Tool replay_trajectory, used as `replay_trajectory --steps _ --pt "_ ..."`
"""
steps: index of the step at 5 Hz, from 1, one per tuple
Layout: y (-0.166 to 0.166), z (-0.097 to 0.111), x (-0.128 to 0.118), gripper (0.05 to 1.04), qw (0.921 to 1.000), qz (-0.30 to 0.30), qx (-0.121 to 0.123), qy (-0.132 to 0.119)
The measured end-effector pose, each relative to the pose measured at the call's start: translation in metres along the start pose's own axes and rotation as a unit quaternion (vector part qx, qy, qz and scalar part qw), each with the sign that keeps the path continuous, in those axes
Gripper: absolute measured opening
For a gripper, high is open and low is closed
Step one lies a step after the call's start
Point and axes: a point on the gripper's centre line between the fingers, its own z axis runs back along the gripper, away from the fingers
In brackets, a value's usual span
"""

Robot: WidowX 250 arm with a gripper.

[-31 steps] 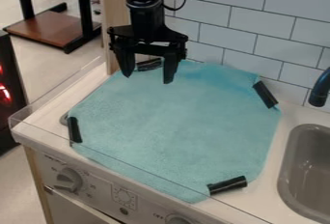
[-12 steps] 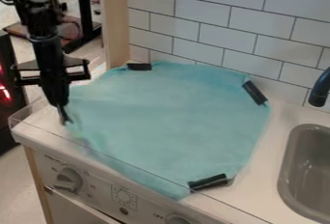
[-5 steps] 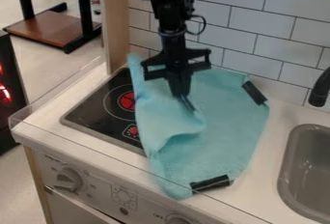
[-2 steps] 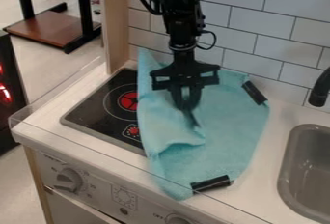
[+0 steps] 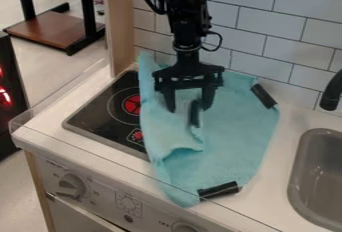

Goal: Fold the cloth from bottom left to right

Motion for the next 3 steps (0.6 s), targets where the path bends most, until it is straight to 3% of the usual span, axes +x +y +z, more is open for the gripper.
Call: replay_trajectory --steps 1,2,3 --pt "-0.001 0.010 0.003 1.009 0.9997 -0.005 0.009 -0.022" --pt "-0.010 0.031 -0.001 0.999 0.9995 -0.016 -0.007 -0.027" --pt "-0.015 0.048 -0.008 0.999 0.9993 -0.021 -0.028 -0.010"
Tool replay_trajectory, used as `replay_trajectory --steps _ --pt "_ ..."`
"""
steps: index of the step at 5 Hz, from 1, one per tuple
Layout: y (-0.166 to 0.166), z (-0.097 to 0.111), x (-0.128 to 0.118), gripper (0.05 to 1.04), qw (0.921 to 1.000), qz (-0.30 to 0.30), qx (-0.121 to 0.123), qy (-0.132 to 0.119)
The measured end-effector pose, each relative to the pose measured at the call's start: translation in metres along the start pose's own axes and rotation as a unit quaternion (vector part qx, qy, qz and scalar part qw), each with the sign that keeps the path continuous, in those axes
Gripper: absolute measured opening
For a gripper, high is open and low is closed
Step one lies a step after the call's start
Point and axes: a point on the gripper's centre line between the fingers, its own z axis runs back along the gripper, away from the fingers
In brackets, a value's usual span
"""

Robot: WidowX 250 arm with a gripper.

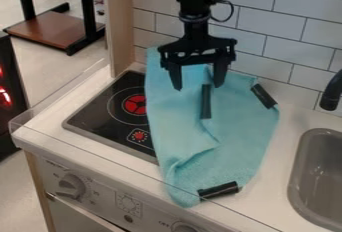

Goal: Fold the cloth from bottom left to right

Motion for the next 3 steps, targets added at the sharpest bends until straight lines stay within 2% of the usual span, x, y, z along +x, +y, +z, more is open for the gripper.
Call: replay_trajectory --steps 1,3 --pt "-0.0026 0.0236 -0.0001 0.999 0.9997 -0.001 -0.023 -0.006" --pt "-0.0007 0.0276 0.0004 0.999 0.9997 0.000 -0.024 -0.007"
